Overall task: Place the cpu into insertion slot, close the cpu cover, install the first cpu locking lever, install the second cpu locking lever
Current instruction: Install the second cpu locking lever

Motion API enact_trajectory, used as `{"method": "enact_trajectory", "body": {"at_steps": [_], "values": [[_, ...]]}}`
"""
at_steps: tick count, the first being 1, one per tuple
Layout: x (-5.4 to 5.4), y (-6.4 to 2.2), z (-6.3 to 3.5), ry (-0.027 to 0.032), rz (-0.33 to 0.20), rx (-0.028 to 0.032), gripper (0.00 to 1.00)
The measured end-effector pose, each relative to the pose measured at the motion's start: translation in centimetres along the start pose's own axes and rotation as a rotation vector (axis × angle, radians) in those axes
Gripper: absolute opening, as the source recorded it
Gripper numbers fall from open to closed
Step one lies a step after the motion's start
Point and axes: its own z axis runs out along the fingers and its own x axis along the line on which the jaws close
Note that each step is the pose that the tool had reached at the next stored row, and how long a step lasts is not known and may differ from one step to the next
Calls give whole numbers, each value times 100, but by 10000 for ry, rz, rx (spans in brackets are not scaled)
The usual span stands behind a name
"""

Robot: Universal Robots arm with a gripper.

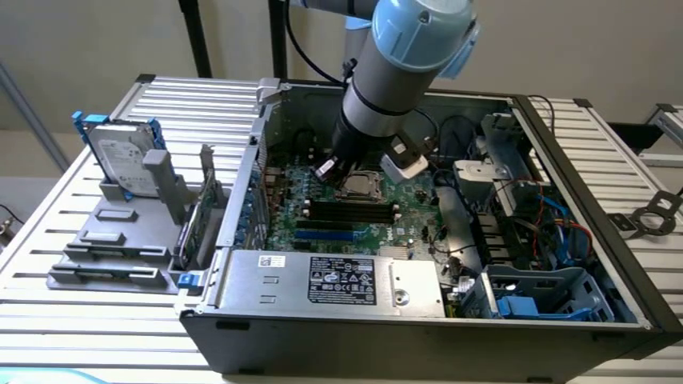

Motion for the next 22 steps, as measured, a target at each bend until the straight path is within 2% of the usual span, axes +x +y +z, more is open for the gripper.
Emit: {"method": "enact_trajectory", "body": {"at_steps": [3,7,9,16,22], "values": [[-7,-1,33,7,-2,-9,11],[-85,-70,69,74,-30,-72,11],[-94,-78,81,93,-43,-92,11],[-86,-72,86,113,-59,-107,11],[-41,-40,77,107,-72,-106,11]]}}
